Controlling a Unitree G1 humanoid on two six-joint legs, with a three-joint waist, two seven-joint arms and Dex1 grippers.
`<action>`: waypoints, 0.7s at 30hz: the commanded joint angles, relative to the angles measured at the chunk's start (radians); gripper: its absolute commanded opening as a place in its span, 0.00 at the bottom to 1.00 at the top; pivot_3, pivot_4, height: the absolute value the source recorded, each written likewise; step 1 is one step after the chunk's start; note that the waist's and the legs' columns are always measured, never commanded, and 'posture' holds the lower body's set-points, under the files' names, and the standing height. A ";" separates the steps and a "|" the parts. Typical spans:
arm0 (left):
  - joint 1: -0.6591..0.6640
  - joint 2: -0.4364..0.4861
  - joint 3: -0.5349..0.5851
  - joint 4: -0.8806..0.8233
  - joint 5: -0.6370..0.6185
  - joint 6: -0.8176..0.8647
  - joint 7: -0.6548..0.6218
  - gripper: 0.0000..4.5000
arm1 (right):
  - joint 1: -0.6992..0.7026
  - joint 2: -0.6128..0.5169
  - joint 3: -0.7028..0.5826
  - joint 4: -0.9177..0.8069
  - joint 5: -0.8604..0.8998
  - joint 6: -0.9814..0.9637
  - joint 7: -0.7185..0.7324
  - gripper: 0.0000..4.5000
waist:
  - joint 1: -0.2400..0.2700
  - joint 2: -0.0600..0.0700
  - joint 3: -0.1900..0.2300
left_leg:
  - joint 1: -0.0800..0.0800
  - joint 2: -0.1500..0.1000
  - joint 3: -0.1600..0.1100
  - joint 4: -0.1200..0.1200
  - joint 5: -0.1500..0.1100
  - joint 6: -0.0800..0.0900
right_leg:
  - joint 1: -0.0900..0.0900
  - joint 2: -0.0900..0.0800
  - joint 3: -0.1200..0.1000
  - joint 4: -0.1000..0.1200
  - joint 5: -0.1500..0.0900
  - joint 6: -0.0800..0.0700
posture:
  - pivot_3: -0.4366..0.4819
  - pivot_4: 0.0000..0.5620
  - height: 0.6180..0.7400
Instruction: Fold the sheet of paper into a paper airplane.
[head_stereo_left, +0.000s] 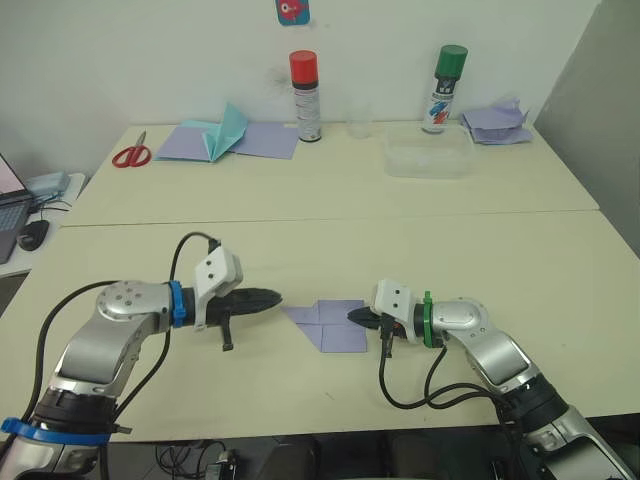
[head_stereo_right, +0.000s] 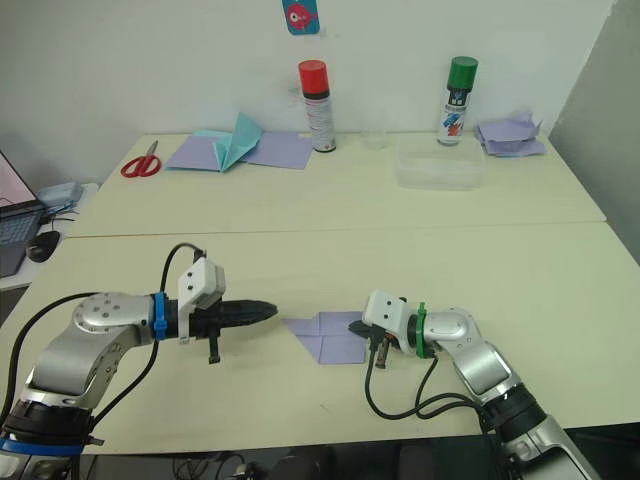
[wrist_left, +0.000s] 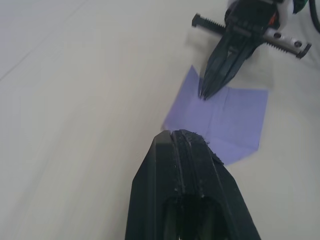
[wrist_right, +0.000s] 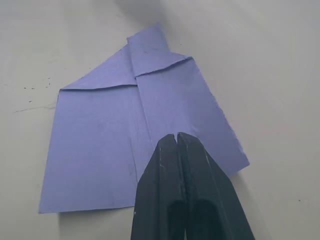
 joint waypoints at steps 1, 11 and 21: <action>-0.030 -0.042 -0.099 0.006 0.076 -0.041 0.017 0.00 | 0.005 -0.003 0.016 0.037 -0.021 0.016 0.007 0.01 | 0.000 0.000 0.000 | 0.000 0.000 0.000 0.000 0.000 0.000 | 0.000 0.000 0.000 0.000 0.000 0.000 | 0.48 0.27 1.00; -0.050 -0.095 -0.247 0.244 0.291 -0.219 0.045 0.00 | 0.004 -0.003 0.008 0.024 -0.016 0.030 0.009 0.01 | -0.001 -0.001 0.001 | 0.000 0.000 0.004 0.000 0.000 0.000 | -0.002 0.000 0.001 0.000 0.000 0.000 | 0.48 0.27 1.00; -0.040 -0.124 -0.262 0.292 0.309 -0.266 0.039 0.00 | 0.009 -0.021 -0.184 -0.222 0.229 0.381 0.017 0.13 | 0.009 -0.001 0.001 | -0.001 -0.001 0.004 0.000 0.000 0.000 | -0.002 -0.001 0.001 0.000 0.000 0.000 | 0.48 0.27 1.00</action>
